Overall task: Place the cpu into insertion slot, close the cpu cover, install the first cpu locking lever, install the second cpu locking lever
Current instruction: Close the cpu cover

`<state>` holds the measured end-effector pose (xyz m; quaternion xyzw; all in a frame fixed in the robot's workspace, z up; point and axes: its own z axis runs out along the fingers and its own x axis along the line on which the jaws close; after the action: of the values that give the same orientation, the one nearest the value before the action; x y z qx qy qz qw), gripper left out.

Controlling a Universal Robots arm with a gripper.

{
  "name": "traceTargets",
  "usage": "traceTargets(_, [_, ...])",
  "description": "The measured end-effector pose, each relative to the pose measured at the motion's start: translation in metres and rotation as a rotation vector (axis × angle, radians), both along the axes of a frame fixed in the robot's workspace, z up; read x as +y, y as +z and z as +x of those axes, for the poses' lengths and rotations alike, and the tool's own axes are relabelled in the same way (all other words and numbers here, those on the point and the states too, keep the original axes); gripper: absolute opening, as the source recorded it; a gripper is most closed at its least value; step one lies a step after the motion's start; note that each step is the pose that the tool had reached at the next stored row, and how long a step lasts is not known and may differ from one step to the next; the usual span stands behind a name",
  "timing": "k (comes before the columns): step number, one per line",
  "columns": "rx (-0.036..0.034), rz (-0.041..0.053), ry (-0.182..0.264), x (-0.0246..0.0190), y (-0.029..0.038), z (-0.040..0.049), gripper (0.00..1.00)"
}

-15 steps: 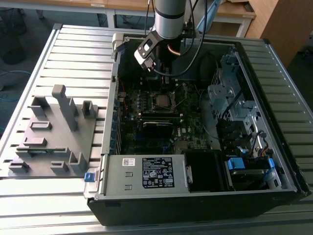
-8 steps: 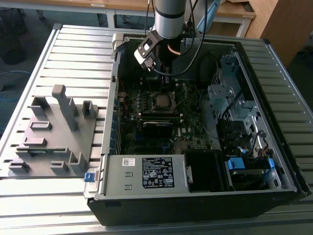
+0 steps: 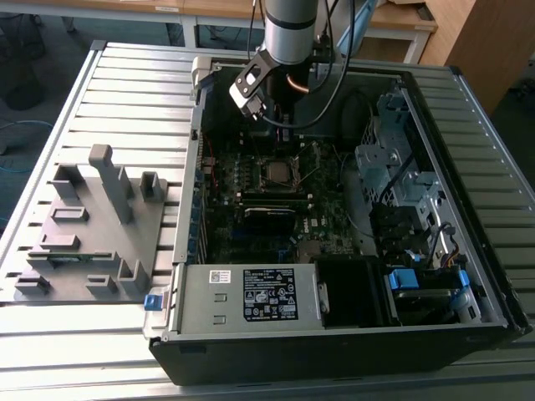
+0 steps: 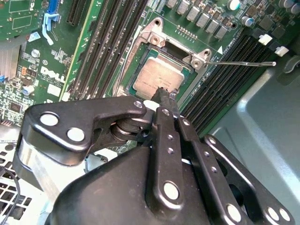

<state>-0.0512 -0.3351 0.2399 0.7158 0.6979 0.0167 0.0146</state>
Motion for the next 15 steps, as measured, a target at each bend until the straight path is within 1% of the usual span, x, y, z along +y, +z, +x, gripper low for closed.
traceTargets(4, [-0.0003,0.0004,0.0,0.0,0.0023,0.0,0.1])
traceTargets(8, [-0.0002,0.0004,0.0,0.0,0.0024,0.0008,0.1])
traceTargets(15, [-0.0003,0.0004,0.0,0.0001,0.0024,0.009,0.1])
